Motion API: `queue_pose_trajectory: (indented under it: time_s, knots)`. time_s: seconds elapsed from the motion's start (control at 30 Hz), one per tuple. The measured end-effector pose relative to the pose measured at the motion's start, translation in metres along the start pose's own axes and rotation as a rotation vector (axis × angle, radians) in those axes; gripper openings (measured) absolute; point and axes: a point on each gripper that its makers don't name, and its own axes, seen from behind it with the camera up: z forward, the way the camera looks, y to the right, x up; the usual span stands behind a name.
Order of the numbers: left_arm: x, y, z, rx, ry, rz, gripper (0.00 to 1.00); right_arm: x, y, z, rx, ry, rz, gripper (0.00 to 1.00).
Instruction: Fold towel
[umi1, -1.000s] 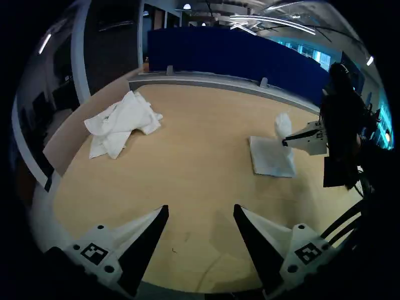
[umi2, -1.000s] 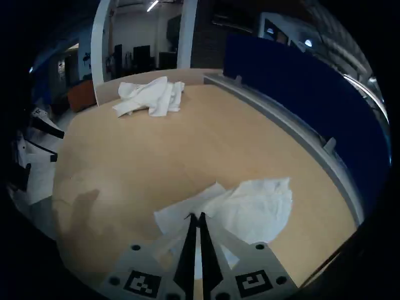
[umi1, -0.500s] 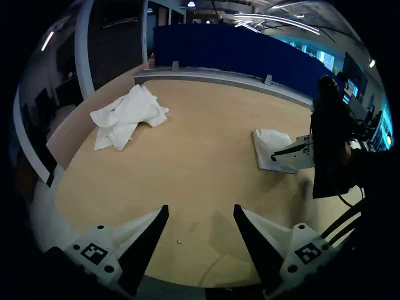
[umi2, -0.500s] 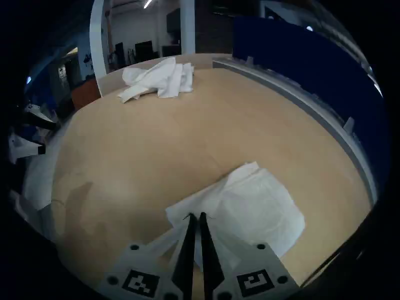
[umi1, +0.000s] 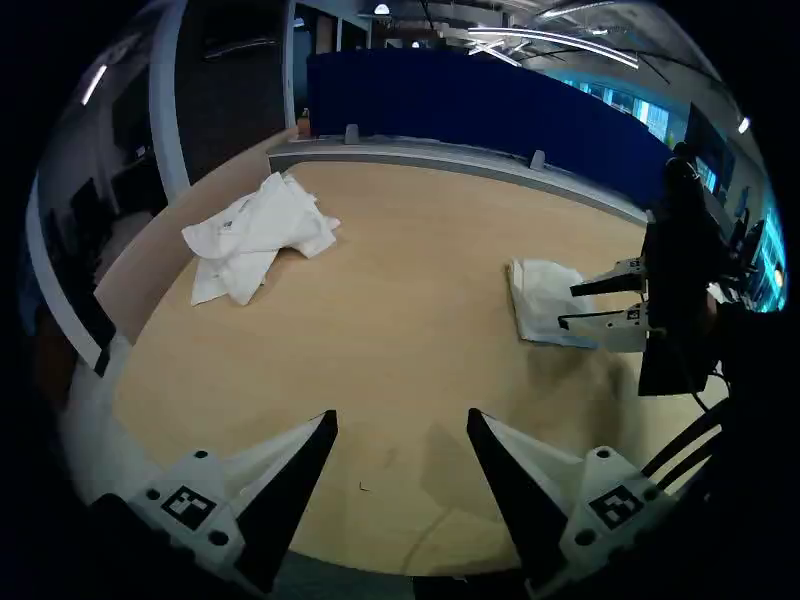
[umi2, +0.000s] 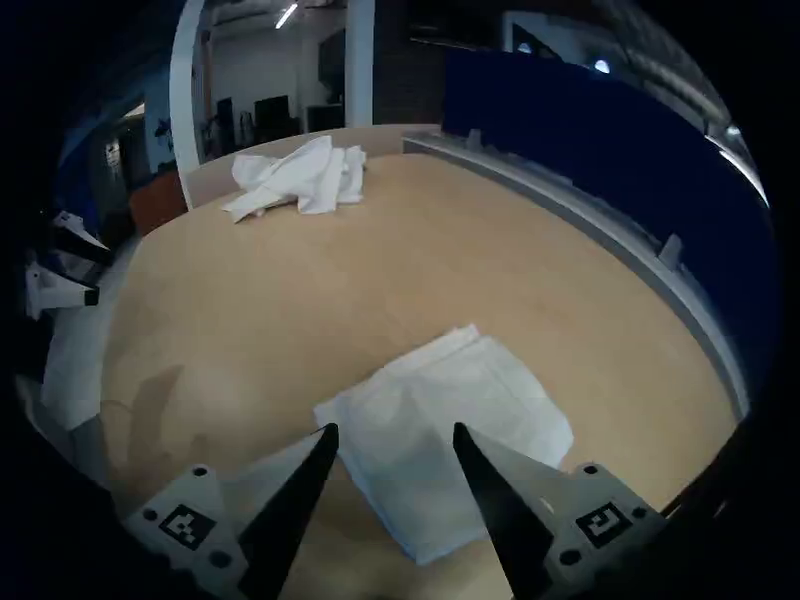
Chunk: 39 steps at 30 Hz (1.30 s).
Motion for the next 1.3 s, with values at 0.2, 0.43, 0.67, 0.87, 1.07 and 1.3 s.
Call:
queue_pose_trajectory:
  time_s: [0.2, 0.43, 0.67, 0.87, 1.07, 1.3]
  knots:
    - [0.0, 0.002, 0.002, -0.002, -0.001, 0.003, 0.96, -0.016, 0.011, -0.012, -0.036, -0.013, 0.015, 0.89]
    - [0.0, 0.006, 0.004, -0.01, -0.002, 0.005, 0.96, -0.039, 0.022, -0.025, -0.071, -0.04, 0.044, 0.9]
    - [0.001, 0.01, 0.006, -0.019, -0.002, 0.012, 0.96, -0.063, 0.027, -0.036, -0.087, -0.072, 0.062, 0.9]
    - [0.002, 0.015, 0.008, -0.025, -0.002, 0.018, 0.96, -0.071, 0.027, -0.036, -0.088, -0.083, 0.073, 0.88]
    - [0.003, 0.015, 0.007, -0.025, -0.003, 0.018, 0.96, -0.084, 0.025, -0.027, -0.091, -0.102, 0.084, 0.63]
    - [0.004, 0.012, 0.006, -0.021, -0.002, 0.015, 0.96, -0.085, 0.023, -0.025, -0.087, -0.096, 0.114, 0.3]
